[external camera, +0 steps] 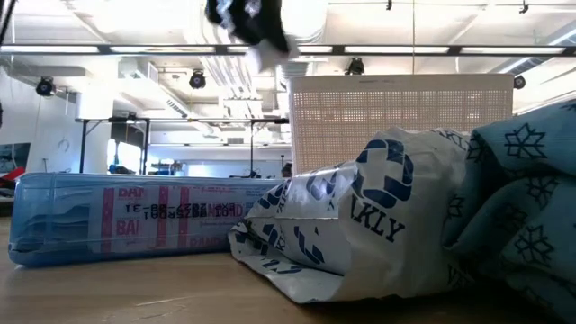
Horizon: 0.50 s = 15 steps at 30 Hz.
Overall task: Pick & place medical supplies in basket/bin
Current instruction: Put the white pill bottle into the white bin
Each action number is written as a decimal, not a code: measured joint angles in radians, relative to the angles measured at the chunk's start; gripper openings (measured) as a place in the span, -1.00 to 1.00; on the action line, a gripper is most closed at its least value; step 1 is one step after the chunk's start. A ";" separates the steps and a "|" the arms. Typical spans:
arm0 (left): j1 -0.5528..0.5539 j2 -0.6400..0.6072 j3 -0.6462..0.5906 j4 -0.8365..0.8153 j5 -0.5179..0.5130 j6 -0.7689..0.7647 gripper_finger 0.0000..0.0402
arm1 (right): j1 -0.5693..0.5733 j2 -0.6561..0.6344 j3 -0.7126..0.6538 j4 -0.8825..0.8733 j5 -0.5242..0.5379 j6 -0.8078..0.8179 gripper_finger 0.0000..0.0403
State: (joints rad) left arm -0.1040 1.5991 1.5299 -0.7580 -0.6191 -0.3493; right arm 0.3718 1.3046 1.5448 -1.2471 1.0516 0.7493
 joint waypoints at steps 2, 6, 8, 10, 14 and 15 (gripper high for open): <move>0.028 -0.035 0.001 0.128 0.007 0.072 -0.14 | -0.014 -0.009 -0.001 -0.001 0.002 -0.005 0.18; 0.131 -0.066 0.002 0.367 0.134 0.212 -0.14 | -0.032 -0.025 -0.002 -0.002 0.004 -0.004 0.18; 0.209 -0.066 0.003 0.449 0.246 0.239 -0.14 | -0.033 -0.031 0.001 -0.005 0.004 0.002 0.18; 0.299 -0.045 0.003 0.511 0.389 0.236 -0.14 | -0.032 -0.038 0.005 -0.002 0.004 0.011 0.18; 0.458 0.031 0.003 0.646 0.776 0.163 -0.12 | -0.032 -0.047 0.009 -0.004 -0.002 0.070 0.18; 0.480 0.050 0.003 0.693 0.839 0.119 -0.10 | -0.032 -0.048 0.009 -0.003 -0.002 0.084 0.18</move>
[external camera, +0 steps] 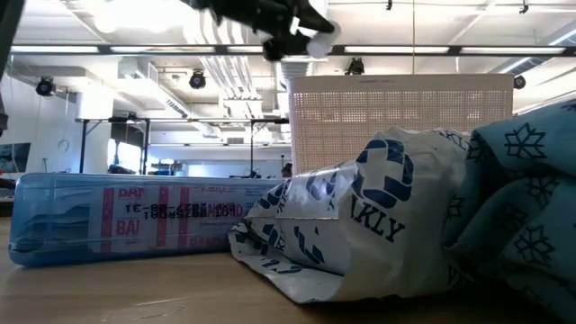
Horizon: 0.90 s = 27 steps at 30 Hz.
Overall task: Pick & place medical supplies in basket/bin
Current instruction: Put the white pill bottle into the white bin, then put the red bandage into the white bin
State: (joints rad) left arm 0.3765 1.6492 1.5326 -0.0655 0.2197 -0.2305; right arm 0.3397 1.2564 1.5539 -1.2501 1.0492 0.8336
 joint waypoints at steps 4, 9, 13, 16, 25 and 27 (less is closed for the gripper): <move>0.019 0.059 0.000 0.092 0.034 -0.056 0.06 | 0.000 0.001 -0.001 0.000 -0.003 0.040 0.18; 0.024 0.066 -0.001 0.037 0.004 -0.033 0.31 | 0.000 0.007 -0.003 0.000 -0.005 0.078 0.18; 0.026 0.005 -0.002 -0.024 0.001 -0.016 0.43 | 0.000 0.007 -0.005 0.000 -0.018 0.091 0.18; 0.025 -0.079 -0.001 -0.148 0.007 0.052 0.45 | 0.000 0.007 -0.007 -0.002 -0.119 0.075 0.18; 0.008 -0.327 -0.019 -0.561 0.009 0.086 0.46 | 0.001 0.007 -0.095 0.021 -0.487 0.068 0.18; 0.003 -0.374 -0.051 -0.575 0.009 0.037 0.46 | 0.001 0.007 -0.131 0.051 -0.543 0.041 0.18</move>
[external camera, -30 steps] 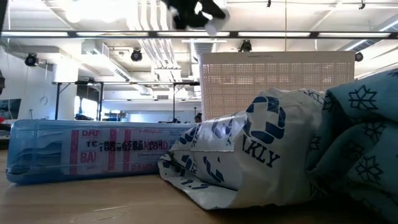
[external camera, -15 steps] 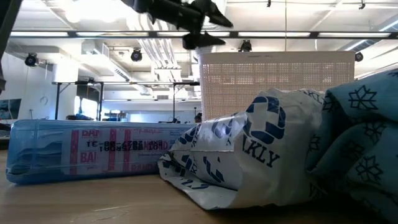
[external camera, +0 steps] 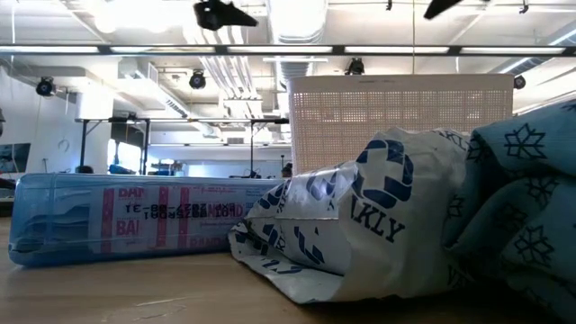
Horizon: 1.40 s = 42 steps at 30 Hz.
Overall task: Pick & place medical supplies in basket/bin
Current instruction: Put the red bandage into the white bin
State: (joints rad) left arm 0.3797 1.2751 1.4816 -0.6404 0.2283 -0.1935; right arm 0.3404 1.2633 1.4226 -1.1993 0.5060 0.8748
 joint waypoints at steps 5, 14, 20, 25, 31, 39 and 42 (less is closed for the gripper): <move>-0.027 -0.121 -0.130 0.002 -0.027 -0.168 0.46 | -0.001 0.002 -0.151 0.226 -0.093 -0.166 0.18; -0.179 -0.371 -0.523 0.069 -0.138 -0.475 0.46 | 0.000 0.079 -0.345 0.645 -0.293 -0.411 0.18; -0.197 -0.520 -0.725 0.185 -0.156 -0.586 0.46 | -0.004 0.232 -0.404 0.880 -0.298 -0.394 0.18; -0.197 -0.634 -0.807 0.193 -0.156 -0.602 0.46 | -0.013 0.374 -0.362 0.879 -0.298 -0.337 0.18; -0.196 -0.720 -0.834 0.193 -0.155 -0.549 0.46 | -0.011 0.531 -0.249 0.806 -0.306 -0.314 0.18; -0.196 -0.734 -0.819 0.188 -0.153 -0.472 0.46 | -0.030 0.718 -0.128 0.669 -0.298 -0.327 0.18; -0.196 -0.732 -0.814 0.189 -0.153 -0.470 0.46 | -0.045 0.770 -0.071 0.550 -0.327 -0.240 0.18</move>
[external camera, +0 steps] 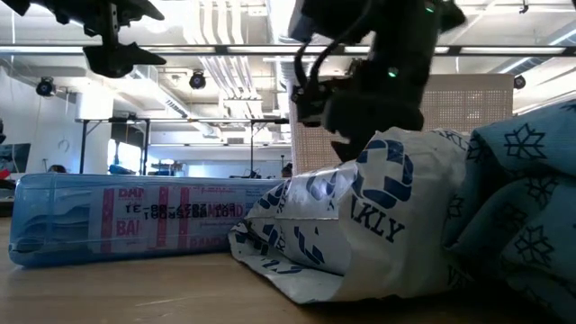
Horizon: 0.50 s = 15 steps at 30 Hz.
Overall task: Pick & place medical supplies in basket/bin
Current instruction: Put the red bandage into the white bin
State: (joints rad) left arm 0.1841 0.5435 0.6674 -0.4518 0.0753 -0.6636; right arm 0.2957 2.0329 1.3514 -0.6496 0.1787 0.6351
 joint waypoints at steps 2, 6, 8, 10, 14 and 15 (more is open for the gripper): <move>0.000 0.001 0.000 -0.001 0.000 0.000 0.46 | -0.011 0.016 0.032 -0.066 -0.042 0.008 0.15; 0.000 0.001 -0.001 -0.004 0.000 0.000 0.46 | -0.024 0.017 0.061 -0.082 -0.052 -0.028 -0.12; 0.000 0.001 -0.001 -0.005 0.000 0.000 0.46 | -0.036 0.004 0.079 -0.080 -0.052 -0.046 -0.35; 0.000 0.001 -0.001 -0.008 -0.003 0.000 0.46 | -0.050 -0.022 0.089 -0.088 -0.049 -0.060 -0.60; 0.001 0.007 -0.001 -0.008 -0.003 0.000 0.46 | -0.078 -0.107 0.103 -0.094 0.009 -0.068 -0.79; 0.001 0.008 -0.001 -0.008 -0.003 0.000 0.46 | -0.084 -0.144 0.109 -0.093 0.057 -0.067 -0.79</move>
State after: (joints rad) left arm 0.1848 0.5510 0.6666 -0.4597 0.0719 -0.6636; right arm 0.2121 1.8884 1.4599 -0.7423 0.2357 0.5682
